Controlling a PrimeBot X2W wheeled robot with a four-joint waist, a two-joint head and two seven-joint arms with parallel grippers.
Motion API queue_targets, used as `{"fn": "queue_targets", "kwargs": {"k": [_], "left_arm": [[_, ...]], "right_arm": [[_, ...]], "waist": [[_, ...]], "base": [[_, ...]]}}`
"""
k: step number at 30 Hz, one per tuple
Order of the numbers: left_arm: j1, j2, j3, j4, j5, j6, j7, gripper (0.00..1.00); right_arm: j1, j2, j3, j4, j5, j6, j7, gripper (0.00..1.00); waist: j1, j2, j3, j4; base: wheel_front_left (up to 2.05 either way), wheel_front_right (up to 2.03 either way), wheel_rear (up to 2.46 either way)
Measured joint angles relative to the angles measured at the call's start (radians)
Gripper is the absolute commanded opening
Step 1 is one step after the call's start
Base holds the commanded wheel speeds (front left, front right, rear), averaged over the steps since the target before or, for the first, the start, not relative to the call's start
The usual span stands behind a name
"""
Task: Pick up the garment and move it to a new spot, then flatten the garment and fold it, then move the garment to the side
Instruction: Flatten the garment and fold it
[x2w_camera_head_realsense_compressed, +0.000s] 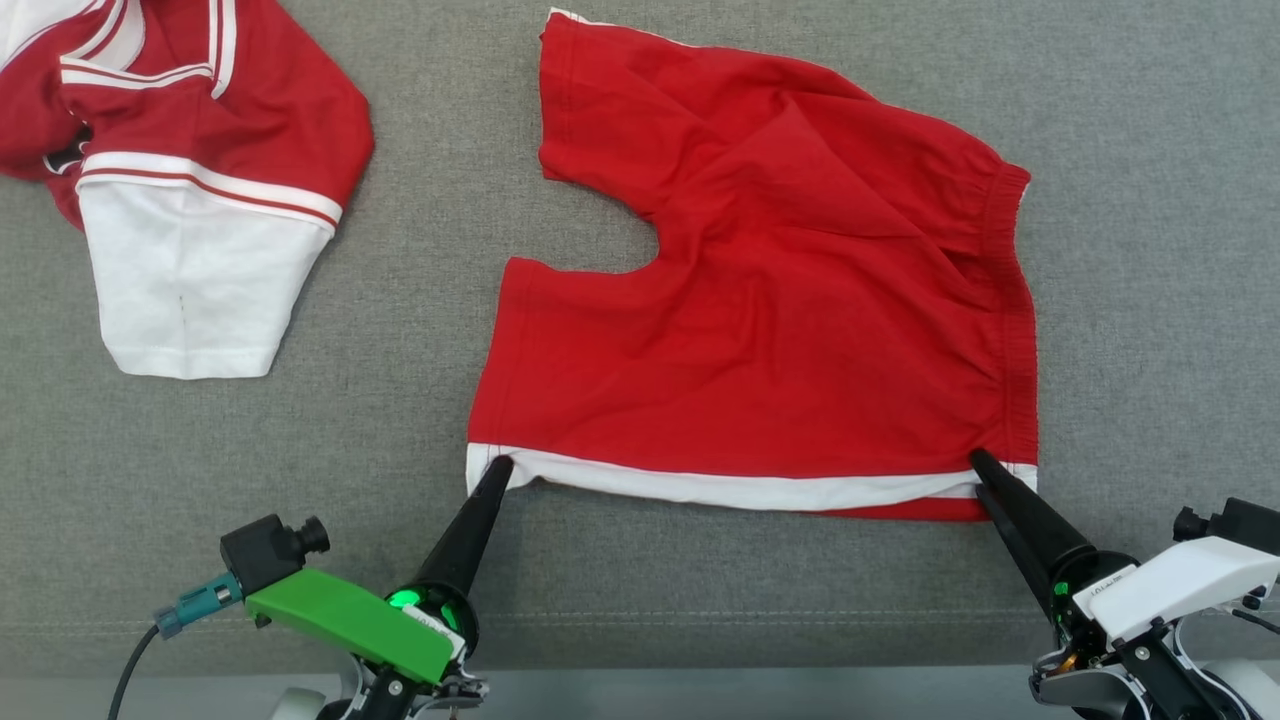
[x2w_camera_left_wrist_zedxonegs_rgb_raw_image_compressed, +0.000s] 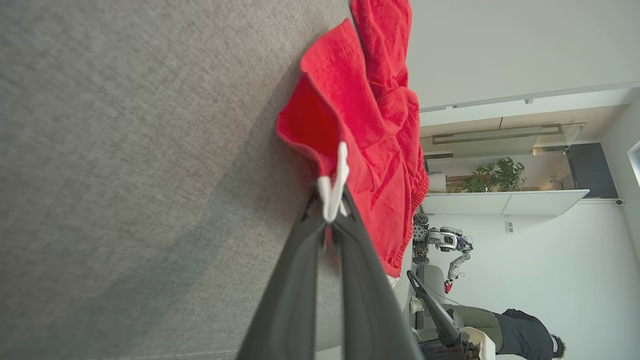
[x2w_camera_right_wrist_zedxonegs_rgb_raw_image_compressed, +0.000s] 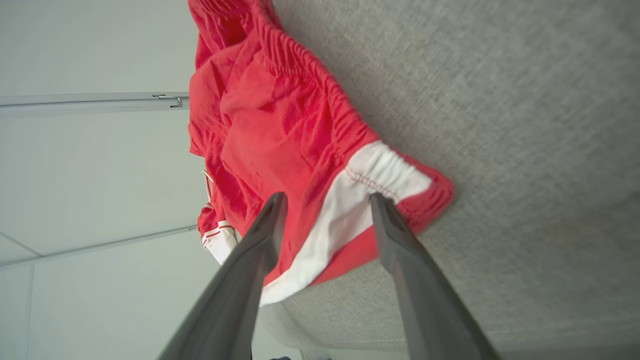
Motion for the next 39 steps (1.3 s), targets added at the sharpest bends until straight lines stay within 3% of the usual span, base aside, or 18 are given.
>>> {"fn": "queue_targets", "kwargs": {"k": [17,35,39], "left_arm": [[0.0,0.008,0.01,-0.006,0.0,0.0,-0.009,0.0],[-0.023,0.011,-0.002,-0.019,0.004,0.0,-0.008,0.0],[-0.025,0.009,-0.011,-0.017,0.018,0.0,-0.008,0.0]], "right_arm": [[0.012,0.006,0.016,-0.014,0.0,0.0,-0.001,0.82],[0.021,0.007,0.023,0.001,-0.002,-0.007,-0.009,0.69],[0.017,0.008,0.021,0.009,-0.005,-0.011,-0.013,0.59]], "waist": [[0.0,-0.0001,0.011,-0.028],[0.0,0.0,0.046,-0.025],[0.0,0.0,0.051,-0.01]], "base": [[0.0,0.0,0.0],[0.0,0.0,0.0],[0.0,0.0,0.0]]}}
